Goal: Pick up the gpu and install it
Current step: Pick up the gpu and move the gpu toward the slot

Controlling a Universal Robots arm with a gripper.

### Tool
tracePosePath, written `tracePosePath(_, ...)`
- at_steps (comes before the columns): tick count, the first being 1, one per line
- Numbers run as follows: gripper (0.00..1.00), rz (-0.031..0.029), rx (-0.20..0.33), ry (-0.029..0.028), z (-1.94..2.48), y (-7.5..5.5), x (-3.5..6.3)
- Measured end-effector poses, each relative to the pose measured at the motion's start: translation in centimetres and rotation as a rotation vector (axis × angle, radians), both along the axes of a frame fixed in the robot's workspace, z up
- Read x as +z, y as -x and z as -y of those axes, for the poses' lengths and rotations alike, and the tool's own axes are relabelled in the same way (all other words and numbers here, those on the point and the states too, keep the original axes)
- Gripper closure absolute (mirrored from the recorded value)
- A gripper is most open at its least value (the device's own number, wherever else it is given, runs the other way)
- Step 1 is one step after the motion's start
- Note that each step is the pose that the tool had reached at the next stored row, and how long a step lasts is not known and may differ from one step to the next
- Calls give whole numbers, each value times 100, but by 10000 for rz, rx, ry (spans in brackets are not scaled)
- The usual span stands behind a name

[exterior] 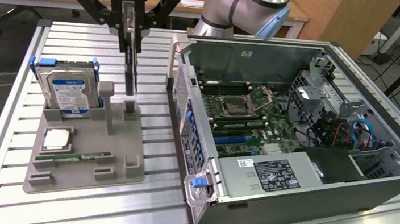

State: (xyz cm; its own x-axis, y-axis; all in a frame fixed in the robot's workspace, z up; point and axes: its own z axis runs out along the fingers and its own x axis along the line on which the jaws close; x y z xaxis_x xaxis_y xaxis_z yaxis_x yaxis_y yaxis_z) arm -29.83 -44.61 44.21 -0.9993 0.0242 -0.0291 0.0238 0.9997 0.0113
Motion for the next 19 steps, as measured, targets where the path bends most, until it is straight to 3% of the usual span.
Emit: tracePosePath(19,75,1,-1,-1,0,0,73)
